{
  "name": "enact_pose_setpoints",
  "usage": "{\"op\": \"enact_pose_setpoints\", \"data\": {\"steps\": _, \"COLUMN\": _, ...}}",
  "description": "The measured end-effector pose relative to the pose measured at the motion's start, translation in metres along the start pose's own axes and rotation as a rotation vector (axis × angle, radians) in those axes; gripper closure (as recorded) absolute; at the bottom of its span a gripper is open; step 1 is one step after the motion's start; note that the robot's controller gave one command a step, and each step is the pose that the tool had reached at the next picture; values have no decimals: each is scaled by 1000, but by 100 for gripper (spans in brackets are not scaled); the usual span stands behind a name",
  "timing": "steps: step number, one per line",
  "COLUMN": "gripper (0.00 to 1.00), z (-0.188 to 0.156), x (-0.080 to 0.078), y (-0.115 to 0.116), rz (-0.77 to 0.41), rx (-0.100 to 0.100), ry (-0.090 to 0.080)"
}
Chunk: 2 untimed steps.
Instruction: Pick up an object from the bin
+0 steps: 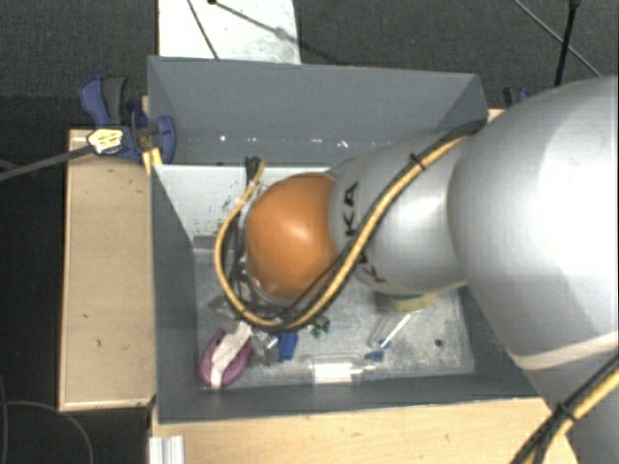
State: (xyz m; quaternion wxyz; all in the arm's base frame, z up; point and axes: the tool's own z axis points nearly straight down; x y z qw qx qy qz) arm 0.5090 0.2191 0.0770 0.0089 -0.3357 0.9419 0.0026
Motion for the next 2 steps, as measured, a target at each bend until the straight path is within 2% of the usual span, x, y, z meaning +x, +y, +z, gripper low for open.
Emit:
{"op": "enact_pose_setpoints", "data": {"steps": 1, "gripper": 100, "z": -59, "x": -25, "y": -30, "rz": -12, "rx": 3, "ry": 9}}
{"op": "enact_pose_setpoints", "data": {"steps": 2, "gripper": 100, "z": -139, "x": -24, "y": -13, "rz": -12, "rx": 1, "ry": 9}}
